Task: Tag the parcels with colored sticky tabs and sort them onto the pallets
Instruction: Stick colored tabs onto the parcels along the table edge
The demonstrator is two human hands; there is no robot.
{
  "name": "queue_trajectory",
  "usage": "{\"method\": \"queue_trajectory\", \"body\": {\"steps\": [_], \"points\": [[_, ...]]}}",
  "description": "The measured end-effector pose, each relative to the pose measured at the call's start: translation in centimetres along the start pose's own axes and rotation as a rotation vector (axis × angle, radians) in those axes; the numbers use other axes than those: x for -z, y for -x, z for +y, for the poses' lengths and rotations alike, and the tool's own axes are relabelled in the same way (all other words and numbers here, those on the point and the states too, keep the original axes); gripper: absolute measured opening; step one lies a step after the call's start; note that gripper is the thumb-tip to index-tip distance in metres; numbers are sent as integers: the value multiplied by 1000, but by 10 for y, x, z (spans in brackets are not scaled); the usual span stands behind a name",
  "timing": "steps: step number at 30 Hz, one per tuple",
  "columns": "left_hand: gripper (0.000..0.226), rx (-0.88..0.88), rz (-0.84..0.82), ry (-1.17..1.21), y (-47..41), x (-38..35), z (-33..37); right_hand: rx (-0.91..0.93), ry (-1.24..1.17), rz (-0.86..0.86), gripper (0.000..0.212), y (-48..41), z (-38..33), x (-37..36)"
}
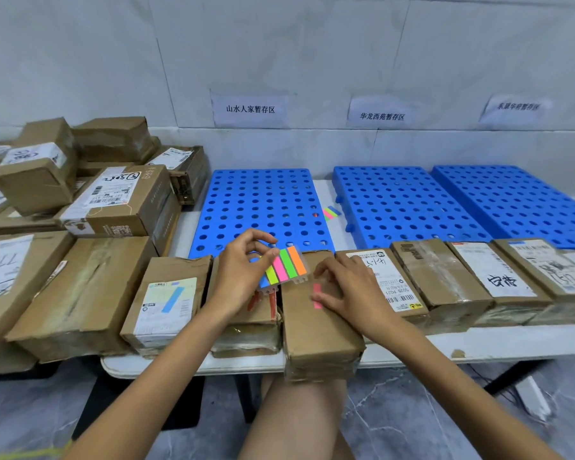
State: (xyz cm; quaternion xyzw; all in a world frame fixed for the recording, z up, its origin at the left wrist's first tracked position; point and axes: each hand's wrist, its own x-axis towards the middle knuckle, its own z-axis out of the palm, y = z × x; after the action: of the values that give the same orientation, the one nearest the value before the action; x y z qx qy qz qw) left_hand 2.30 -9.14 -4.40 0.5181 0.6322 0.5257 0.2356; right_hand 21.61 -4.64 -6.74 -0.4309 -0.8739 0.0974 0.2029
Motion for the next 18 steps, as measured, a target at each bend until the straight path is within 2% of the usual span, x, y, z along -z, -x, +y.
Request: {"method": "queue_trajectory", "body": {"steps": [4,7,8,11,13,16,18], "points": [[15,35,-17,32,5,-1,4,4,-68,-64,50,7,4,11],[22,72,-37,75,7,-7,13,-103,-410,140,32,8,0,27],[23,80,-55,92,7,-12,16,-138,-532,161,27,7,-3,32],[24,84,-138,151,10,-27,31,-173,-759,92,27,8,-11,41],[24,131,-170,257,11,-36,40,-178,-869,128,24,13,-9,49],[24,300,-292,534,12,-44,50,-221,-868,258,21,17,9,60],[27,351,-381,604,15,-51,53,-217,-764,325,23,20,22,62]]}}
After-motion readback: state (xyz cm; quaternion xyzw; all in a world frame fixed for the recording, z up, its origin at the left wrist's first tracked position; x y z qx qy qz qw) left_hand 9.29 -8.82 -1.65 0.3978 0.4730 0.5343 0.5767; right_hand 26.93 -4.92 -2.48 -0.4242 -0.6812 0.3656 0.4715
